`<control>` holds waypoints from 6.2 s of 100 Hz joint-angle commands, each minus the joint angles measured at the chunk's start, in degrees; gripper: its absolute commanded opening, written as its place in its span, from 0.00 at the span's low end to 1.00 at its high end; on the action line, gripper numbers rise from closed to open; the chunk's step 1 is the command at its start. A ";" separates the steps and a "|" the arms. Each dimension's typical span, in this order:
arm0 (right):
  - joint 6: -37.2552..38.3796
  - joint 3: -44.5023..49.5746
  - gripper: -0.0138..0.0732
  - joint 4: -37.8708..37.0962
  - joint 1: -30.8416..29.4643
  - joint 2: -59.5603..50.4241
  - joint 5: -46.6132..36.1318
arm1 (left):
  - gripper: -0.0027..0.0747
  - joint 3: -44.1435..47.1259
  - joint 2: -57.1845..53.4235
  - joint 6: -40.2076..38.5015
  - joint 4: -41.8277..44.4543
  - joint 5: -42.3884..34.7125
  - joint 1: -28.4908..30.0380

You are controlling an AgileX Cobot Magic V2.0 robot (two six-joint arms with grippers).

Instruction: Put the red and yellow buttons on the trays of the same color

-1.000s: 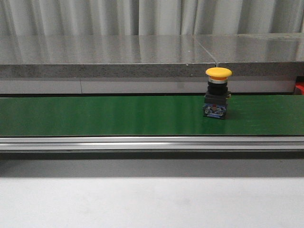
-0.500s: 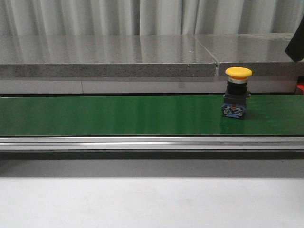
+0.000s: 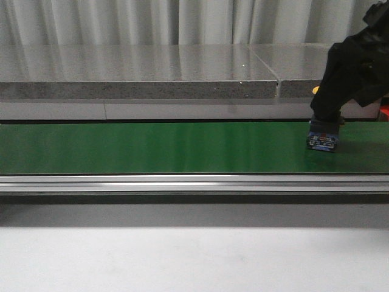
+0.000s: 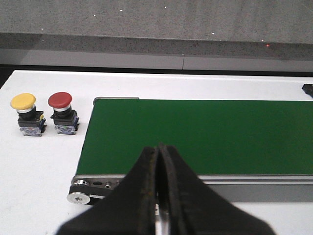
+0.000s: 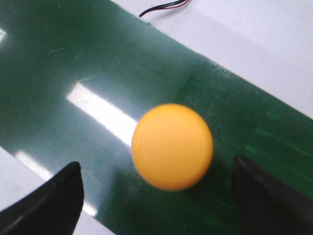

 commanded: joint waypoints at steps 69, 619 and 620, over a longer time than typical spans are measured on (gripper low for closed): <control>5.99 -1.42 0.30 1.49 -3.38 -2.32 -6.12 | 0.01 -1.60 0.49 0.02 -0.41 -4.20 -0.44; 9.72 23.86 0.08 -1.75 -9.91 -48.34 -20.15 | 0.86 -1.60 0.49 0.02 -0.02 -3.94 -0.44; 9.72 23.86 0.08 -1.75 -9.91 -48.34 -20.15 | 0.86 -1.60 0.49 0.02 -0.02 -3.94 -0.44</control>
